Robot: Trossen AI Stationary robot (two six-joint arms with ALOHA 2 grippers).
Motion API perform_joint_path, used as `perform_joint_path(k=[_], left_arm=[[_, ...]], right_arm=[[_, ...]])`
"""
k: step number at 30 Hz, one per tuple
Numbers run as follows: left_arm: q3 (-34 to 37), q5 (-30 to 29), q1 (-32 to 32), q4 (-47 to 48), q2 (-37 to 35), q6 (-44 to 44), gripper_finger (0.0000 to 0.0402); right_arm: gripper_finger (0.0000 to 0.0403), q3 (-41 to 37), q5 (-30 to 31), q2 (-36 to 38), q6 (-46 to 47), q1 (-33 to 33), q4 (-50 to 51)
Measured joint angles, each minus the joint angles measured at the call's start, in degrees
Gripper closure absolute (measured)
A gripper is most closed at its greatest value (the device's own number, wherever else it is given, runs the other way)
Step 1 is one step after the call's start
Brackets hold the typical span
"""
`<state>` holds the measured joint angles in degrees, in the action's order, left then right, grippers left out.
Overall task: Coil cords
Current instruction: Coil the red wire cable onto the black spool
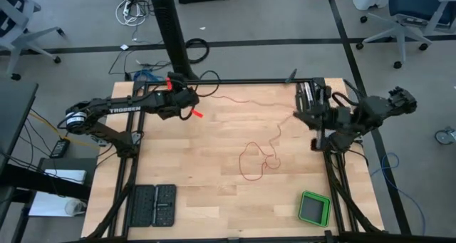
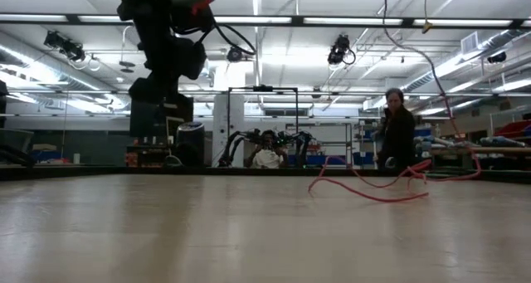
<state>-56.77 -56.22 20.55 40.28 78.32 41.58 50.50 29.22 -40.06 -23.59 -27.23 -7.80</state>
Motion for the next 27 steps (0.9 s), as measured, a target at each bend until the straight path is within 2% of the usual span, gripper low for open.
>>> perform_joint_path(k=[5, 11, 14, 21, 27], left_arm=[[0.0, -3.45, 0.88, -4.62, 0.0, -1.9, 0.0401], [0.0, -4.03, 0.88, -19.2, 0.0, -15.07, 0.0401], [0.0, -0.25, 0.88, -27.15, 0.0, -21.11, 0.0401], [0.02, 14.2, 0.88, -42.74, 0.02, -33.53, 0.0401], [0.02, 20.96, 0.88, -52.57, 0.04, -43.4, 0.0401]], right_arm=[[0.0402, 0.0, -9.18, 0.02, 0.49, -4.12, 0.0], [0.0401, -0.02, -18.53, -0.75, 2.57, -6.65, 0.27], [0.0401, -0.02, -20.79, -1.61, 3.05, -7.2, 0.44], [0.0401, -0.02, -22.67, -4.95, 4.61, -7.69, 0.58], [0.0401, -0.02, -27.28, -8.22, 7.25, -7.69, 0.64]])
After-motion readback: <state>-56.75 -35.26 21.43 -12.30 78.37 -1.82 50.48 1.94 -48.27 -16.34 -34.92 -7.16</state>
